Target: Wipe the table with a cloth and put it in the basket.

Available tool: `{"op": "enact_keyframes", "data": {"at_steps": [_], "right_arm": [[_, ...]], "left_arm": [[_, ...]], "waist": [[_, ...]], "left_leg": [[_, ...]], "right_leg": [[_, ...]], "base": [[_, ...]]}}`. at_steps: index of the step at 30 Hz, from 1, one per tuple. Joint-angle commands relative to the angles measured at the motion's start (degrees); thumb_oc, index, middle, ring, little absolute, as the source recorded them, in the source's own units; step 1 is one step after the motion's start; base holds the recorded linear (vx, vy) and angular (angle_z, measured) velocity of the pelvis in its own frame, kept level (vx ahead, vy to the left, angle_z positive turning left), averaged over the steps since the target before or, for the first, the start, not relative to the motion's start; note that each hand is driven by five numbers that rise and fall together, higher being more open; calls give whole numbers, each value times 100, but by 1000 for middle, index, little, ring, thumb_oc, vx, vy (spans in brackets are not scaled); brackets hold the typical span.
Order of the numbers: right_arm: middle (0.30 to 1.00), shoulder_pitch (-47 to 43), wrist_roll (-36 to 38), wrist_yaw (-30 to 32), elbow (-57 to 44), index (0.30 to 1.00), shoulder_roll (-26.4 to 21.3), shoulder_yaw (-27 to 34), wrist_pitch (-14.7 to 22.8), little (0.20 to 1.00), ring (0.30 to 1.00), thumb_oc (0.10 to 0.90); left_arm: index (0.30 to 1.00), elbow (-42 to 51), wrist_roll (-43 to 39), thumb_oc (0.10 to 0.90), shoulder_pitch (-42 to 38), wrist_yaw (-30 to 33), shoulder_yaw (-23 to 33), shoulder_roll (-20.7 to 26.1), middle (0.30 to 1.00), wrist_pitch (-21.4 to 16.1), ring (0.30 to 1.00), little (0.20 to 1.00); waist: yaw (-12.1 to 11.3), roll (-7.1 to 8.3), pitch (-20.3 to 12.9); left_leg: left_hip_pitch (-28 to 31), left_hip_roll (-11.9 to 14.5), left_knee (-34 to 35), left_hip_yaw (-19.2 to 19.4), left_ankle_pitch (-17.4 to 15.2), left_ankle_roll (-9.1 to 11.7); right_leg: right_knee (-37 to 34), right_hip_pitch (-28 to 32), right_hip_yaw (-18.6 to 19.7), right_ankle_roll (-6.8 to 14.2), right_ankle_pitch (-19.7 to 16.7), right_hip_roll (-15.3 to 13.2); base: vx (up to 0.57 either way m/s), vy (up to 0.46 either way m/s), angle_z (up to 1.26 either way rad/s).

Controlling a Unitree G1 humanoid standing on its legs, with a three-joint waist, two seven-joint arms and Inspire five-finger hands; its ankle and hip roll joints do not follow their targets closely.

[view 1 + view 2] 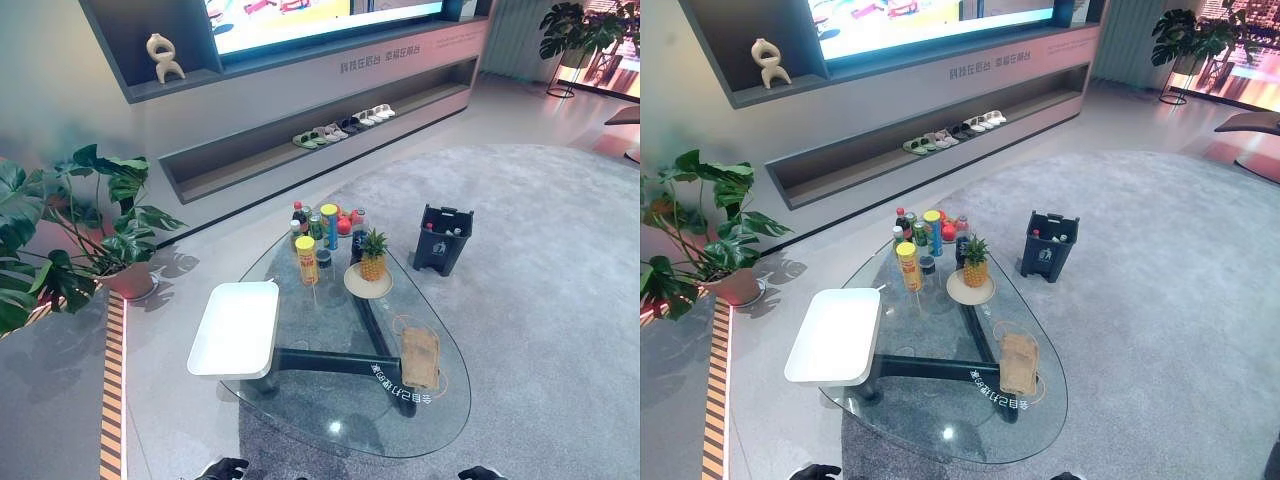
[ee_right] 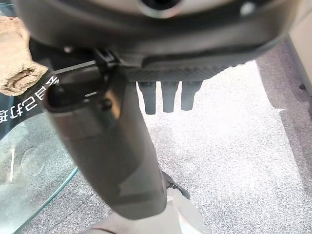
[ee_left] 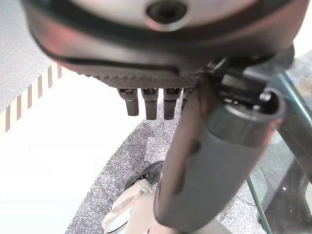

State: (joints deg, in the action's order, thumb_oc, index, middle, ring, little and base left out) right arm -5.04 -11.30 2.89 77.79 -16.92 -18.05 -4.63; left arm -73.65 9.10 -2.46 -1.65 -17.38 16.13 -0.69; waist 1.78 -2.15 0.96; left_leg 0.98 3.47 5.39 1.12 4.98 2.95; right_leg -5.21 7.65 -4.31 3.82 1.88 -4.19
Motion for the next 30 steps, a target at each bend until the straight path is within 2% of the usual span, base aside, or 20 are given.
{"op": "enact_keyframes", "data": {"at_steps": [1,30], "right_arm": [[900,-476,-122,164,352,900,-102,-109,-22,900,900,800],[900,-457,47,206,408,900,-144,30,-36,900,900,800]], "left_arm": [[900,-376,-32,800,-628,169,-75,62,900,-31,900,900],[900,-418,-145,800,-610,246,98,140,900,-13,900,900]], "waist": [[-179,120,195],[-188,103,180]], "left_leg": [[323,396,-39,278,-684,362],[373,408,-39,271,-689,371]], "right_leg": [[21,-291,-292,550,-216,-647],[21,-233,-313,557,-208,-670]], "base": [[0,0,0],[0,0,0]]}}
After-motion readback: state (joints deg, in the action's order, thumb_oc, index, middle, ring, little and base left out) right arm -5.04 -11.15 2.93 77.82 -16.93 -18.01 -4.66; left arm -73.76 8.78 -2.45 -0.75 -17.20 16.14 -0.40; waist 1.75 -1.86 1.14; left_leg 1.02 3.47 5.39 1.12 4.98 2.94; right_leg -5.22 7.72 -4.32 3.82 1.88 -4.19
